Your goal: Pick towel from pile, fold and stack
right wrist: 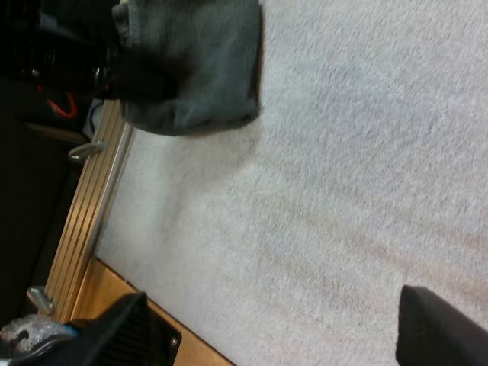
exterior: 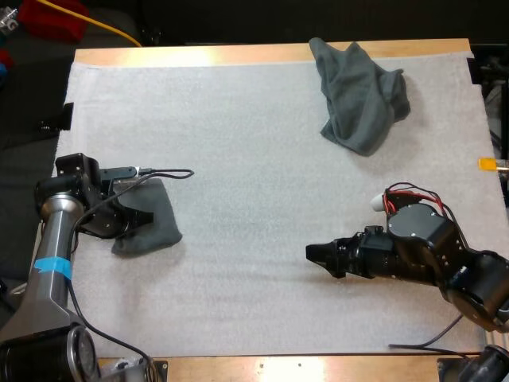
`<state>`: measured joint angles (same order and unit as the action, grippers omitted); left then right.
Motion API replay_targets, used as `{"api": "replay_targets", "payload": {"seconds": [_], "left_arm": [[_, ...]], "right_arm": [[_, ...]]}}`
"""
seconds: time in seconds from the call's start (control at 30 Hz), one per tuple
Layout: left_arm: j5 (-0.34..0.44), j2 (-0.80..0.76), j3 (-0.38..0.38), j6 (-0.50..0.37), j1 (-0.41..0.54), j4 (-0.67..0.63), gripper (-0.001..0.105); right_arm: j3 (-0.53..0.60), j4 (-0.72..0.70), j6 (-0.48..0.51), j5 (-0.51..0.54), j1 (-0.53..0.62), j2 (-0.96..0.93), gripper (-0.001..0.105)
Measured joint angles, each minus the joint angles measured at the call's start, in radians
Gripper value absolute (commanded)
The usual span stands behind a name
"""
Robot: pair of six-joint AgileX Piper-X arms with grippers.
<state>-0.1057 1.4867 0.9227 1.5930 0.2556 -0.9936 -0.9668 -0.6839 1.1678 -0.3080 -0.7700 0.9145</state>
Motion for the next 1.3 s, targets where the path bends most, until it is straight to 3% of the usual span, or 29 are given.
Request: {"api": "replay_targets", "payload": {"seconds": [0.2, 0.37, 0.57, 0.93, 1.3], "left_arm": [[0.102, 0.0, 0.0, -0.003, 0.0, 0.02, 0.036], [0.116, 0.0, 0.0, -0.005, 0.0, 0.028, 0.068], [0.118, 0.0, 0.023, 0.026, 0.0, 0.014, 0.067], [0.167, -0.065, 0.187, 0.031, -0.003, -0.087, 0.067], [0.172, -0.182, 0.197, 0.02, -0.094, -0.133, 0.067]], "right_arm": [[0.0, 0.0, 0.0, -0.001, 0.0, 0.0, 0.065], [0.0, 0.0, 0.0, -0.001, 0.0, 0.0, 0.065], [0.0, 0.0, 0.0, -0.001, 0.0, 0.0, 0.065], [0.0, 0.0, 0.0, -0.001, 0.0, 0.0, 0.065], [0.0, 0.0, 0.0, -0.001, 0.0, 0.0, 0.065]]}}
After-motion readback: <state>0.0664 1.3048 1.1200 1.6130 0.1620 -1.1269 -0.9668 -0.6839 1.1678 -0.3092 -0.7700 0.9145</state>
